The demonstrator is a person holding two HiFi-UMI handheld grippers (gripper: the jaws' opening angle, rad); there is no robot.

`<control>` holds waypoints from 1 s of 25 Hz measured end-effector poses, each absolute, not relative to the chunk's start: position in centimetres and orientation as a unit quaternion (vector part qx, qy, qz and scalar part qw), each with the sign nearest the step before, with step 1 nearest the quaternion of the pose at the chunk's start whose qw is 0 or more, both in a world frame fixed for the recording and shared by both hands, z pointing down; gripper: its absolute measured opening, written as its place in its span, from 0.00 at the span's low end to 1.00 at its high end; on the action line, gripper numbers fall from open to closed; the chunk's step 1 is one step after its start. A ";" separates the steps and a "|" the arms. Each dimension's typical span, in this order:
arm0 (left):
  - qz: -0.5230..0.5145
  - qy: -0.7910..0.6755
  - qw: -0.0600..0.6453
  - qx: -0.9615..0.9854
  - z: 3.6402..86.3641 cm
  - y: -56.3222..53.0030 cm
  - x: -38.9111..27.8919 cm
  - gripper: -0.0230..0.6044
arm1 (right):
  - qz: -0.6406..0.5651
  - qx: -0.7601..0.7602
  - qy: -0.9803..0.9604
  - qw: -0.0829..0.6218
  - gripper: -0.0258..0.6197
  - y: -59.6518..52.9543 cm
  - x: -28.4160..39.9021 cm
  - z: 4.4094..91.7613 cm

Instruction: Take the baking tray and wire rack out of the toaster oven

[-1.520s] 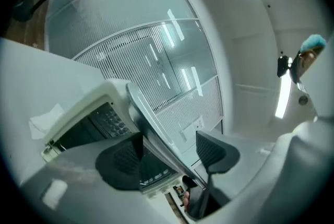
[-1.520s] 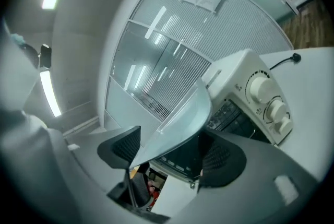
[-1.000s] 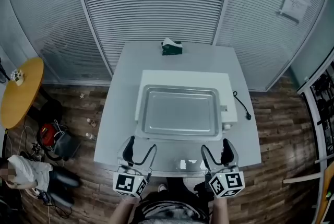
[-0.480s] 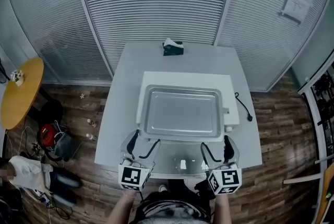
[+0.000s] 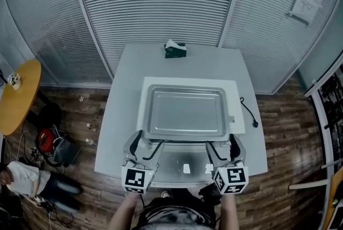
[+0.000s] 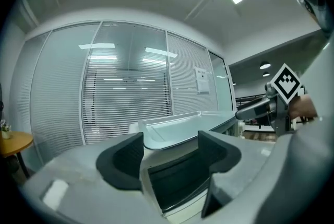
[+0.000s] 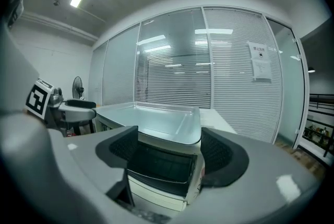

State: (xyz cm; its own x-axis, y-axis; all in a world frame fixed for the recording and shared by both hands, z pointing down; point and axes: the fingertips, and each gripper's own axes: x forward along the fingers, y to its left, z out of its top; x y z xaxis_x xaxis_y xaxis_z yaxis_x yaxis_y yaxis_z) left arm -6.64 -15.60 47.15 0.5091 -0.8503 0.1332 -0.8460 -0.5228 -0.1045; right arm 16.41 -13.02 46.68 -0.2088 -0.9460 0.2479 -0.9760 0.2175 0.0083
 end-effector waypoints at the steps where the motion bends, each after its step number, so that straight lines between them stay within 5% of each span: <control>1: -0.084 0.488 0.012 -0.869 47.1 -15.9 -6.6 0.58 | 0.076 0.620 -0.774 0.101 0.61 -13.4 16.5 46.7; 25: -0.015 0.520 -0.050 -0.853 46.9 -16.5 -8.7 0.57 | 0.105 0.623 -0.773 0.048 0.60 -13.7 17.4 46.6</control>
State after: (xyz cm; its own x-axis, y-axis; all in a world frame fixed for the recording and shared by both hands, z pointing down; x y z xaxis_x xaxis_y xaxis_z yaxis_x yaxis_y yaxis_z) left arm -8.67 -16.52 46.92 0.4597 -0.8847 0.0771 -0.8877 -0.4552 0.0700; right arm 17.41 -13.71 46.57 -0.2183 -0.9538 0.2062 -0.9742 0.2007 -0.1029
